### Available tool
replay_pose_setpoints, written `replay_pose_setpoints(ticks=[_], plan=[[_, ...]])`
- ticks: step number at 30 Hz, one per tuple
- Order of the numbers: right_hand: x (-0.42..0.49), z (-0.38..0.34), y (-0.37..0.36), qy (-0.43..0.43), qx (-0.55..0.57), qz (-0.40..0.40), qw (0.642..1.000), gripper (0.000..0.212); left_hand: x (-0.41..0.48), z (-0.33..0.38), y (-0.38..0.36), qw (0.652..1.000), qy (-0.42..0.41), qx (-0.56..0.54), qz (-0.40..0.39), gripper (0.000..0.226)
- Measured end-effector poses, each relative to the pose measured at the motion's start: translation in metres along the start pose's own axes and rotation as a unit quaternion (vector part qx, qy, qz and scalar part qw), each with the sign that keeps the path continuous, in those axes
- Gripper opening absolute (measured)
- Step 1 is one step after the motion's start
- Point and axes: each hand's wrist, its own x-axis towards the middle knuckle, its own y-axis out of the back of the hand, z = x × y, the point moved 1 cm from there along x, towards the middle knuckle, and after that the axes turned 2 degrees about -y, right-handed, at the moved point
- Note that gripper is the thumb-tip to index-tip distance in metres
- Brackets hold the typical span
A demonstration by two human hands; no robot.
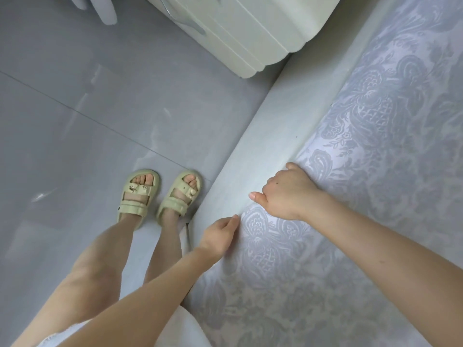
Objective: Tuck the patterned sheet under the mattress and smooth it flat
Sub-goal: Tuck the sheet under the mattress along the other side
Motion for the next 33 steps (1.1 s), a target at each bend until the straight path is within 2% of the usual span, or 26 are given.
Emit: replay_pose_setpoints(ticks=[4, 10, 12, 14, 17, 20, 23, 25, 27, 29, 31, 33], plan=[[0.004, -0.003, -0.006, -0.008, -0.010, -0.041, 0.999, 0.067, 0.003, -0.006, 0.004, 0.999, 0.031, -0.023, -0.012, 0.044], [0.019, -0.013, -0.009, -0.044, -0.053, -0.098, 0.993, 0.075, -0.007, -0.018, -0.010, 0.999, -0.014, 0.029, -0.027, 0.052], [0.004, -0.007, -0.008, -0.040, -0.038, -0.091, 0.994, 0.078, -0.004, -0.019, -0.014, 0.998, -0.009, 0.012, -0.068, 0.059], [-0.014, -0.002, -0.007, -0.033, -0.018, -0.071, 0.997, 0.077, -0.001, -0.016, -0.025, 0.989, -0.005, 0.000, -0.145, 0.059], [-0.010, -0.002, -0.007, -0.041, -0.014, -0.090, 0.995, 0.078, 0.004, -0.016, -0.039, 0.978, 0.046, -0.049, -0.196, 0.054], [0.017, -0.012, -0.011, -0.069, -0.041, -0.140, 0.987, 0.081, 0.009, -0.023, -0.032, 0.970, 0.114, -0.072, -0.202, 0.069], [0.031, -0.015, -0.013, -0.097, -0.042, -0.191, 0.976, 0.080, 0.010, -0.022, -0.011, 0.984, 0.075, -0.008, -0.159, 0.069], [0.035, -0.018, -0.015, -0.115, -0.042, -0.225, 0.967, 0.080, 0.007, -0.023, 0.001, 0.996, -0.004, 0.059, -0.060, 0.068], [0.038, -0.024, -0.017, -0.128, -0.055, -0.251, 0.958, 0.082, 0.002, -0.027, 0.009, 0.986, -0.095, 0.130, 0.035, 0.060], [0.038, -0.030, -0.020, -0.125, -0.078, -0.259, 0.955, 0.084, -0.002, -0.031, 0.010, 0.977, -0.137, 0.157, 0.053, 0.051], [0.036, -0.031, -0.020, -0.117, -0.057, -0.221, 0.966, 0.085, -0.001, -0.036, 0.009, 0.979, -0.133, 0.153, 0.032, 0.046], [0.025, -0.023, -0.016, -0.100, 0.047, -0.121, 0.987, 0.084, 0.001, -0.042, 0.006, 0.985, -0.125, 0.119, 0.019, 0.043]])
